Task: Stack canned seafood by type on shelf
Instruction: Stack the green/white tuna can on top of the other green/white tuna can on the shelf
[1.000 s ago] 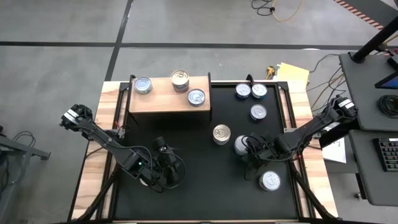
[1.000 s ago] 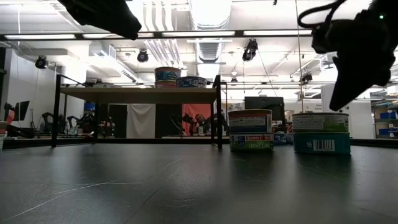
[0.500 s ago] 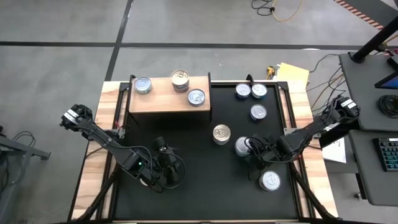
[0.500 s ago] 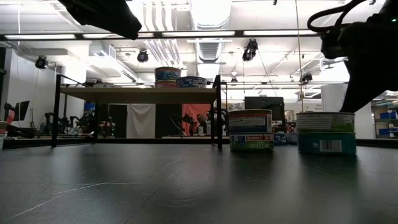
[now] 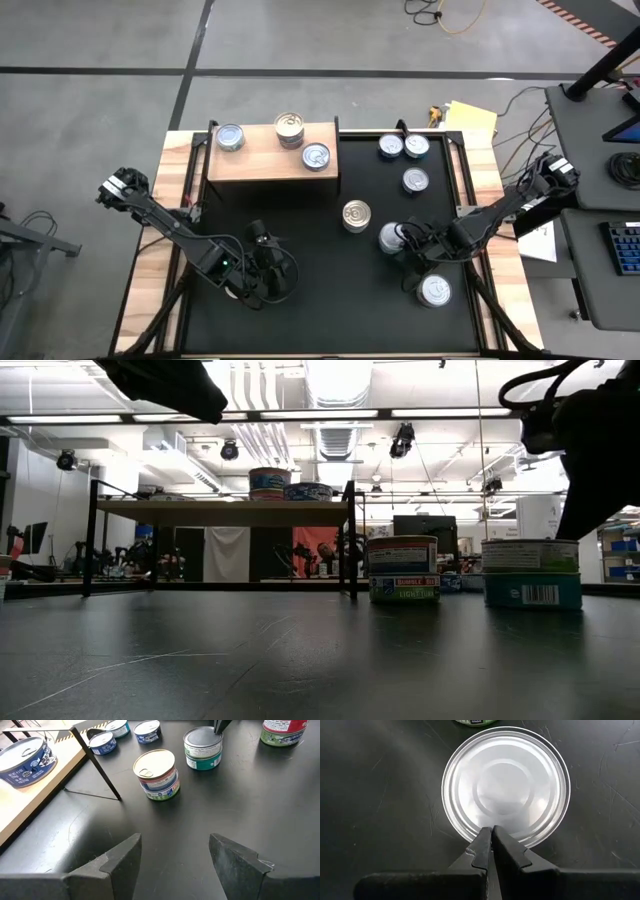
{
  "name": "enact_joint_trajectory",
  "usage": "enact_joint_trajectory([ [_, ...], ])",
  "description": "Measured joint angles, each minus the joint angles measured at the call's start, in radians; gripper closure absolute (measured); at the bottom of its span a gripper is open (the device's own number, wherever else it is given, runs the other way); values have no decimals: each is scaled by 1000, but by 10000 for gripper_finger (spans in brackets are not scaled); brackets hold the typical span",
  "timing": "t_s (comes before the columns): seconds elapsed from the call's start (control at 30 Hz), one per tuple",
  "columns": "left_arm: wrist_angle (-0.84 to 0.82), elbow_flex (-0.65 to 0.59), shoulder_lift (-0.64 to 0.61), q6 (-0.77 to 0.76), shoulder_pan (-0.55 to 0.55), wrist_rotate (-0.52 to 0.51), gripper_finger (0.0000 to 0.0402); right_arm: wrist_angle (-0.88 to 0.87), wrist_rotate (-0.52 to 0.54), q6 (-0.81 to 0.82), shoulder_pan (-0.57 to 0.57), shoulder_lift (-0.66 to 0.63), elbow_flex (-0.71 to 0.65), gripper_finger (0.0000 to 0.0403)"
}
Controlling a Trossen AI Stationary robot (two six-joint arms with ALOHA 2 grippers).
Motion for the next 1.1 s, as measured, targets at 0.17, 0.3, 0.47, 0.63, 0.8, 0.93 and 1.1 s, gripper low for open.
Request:
enact_joint_trajectory([
  [0.17,0,0,0,0,0,0,184,1,-4,1,0,30,0,390],
  [0.3,0,0,0,0,0,0,184,0,8,-28,0,34,1,390],
  [0.47,0,0,0,0,0,0,184,-19,37,-85,1,-11,42,390],
  [0.63,0,0,0,0,0,0,184,-5,65,-169,-3,-52,104,390],
  [0.8,0,0,0,0,0,0,184,7,97,-235,-7,-39,146,390],
  [0.93,-3,0,0,0,0,0,184,5,99,-325,-7,-16,161,390],
  [1.1,-5,0,0,0,0,0,184,9,97,-559,-5,12,164,388],
])
